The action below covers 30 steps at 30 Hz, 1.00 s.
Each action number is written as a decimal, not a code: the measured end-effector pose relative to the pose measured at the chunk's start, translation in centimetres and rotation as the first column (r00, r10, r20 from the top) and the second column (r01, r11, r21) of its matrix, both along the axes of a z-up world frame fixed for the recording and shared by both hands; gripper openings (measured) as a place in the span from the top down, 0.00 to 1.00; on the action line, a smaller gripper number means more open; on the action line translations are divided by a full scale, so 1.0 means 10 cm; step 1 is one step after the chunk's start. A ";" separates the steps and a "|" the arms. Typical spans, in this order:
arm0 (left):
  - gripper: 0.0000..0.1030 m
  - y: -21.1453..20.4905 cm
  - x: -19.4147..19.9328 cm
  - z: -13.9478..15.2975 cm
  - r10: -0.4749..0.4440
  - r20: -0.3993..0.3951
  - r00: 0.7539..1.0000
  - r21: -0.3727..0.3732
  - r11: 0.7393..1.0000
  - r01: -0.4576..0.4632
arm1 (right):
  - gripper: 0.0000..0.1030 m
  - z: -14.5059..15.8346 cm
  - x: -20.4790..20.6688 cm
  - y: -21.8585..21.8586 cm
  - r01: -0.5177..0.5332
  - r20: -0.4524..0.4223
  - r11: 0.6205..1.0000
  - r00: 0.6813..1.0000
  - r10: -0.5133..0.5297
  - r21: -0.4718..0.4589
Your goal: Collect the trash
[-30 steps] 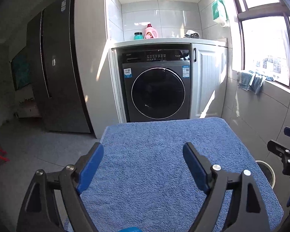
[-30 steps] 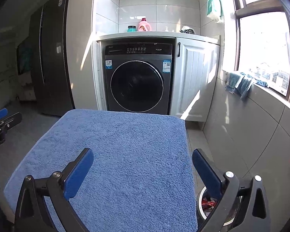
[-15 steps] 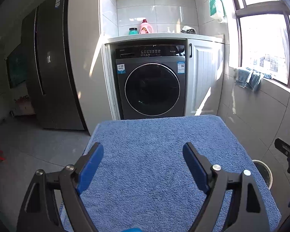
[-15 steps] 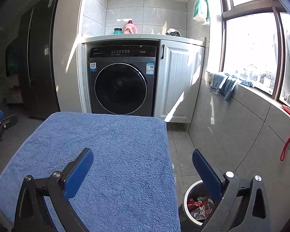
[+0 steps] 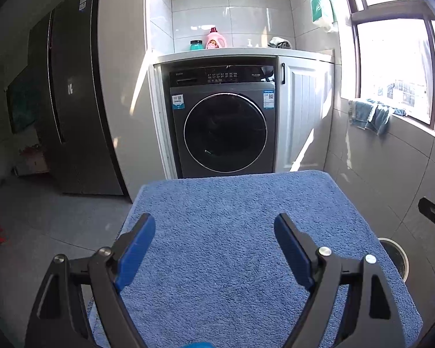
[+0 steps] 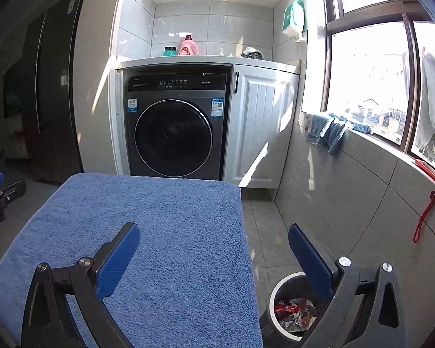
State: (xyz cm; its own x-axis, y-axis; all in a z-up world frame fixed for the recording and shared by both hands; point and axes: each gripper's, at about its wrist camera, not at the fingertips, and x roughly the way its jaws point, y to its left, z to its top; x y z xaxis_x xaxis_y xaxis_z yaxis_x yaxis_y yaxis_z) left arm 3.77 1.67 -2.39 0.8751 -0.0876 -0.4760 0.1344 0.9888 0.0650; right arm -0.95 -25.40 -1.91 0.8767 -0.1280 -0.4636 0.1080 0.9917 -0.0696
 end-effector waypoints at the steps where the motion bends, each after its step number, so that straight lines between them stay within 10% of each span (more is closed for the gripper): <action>1: 0.19 0.00 0.01 0.00 -0.002 -0.001 1.000 0.000 1.000 0.002 | 0.00 0.00 0.00 0.00 0.001 0.000 1.000 1.000 -0.001 -0.003; 30: 0.19 -0.12 0.03 0.00 -0.029 0.021 0.999 0.004 1.000 0.029 | 0.00 0.01 -0.03 -0.01 -0.003 0.013 1.000 1.000 0.003 -0.008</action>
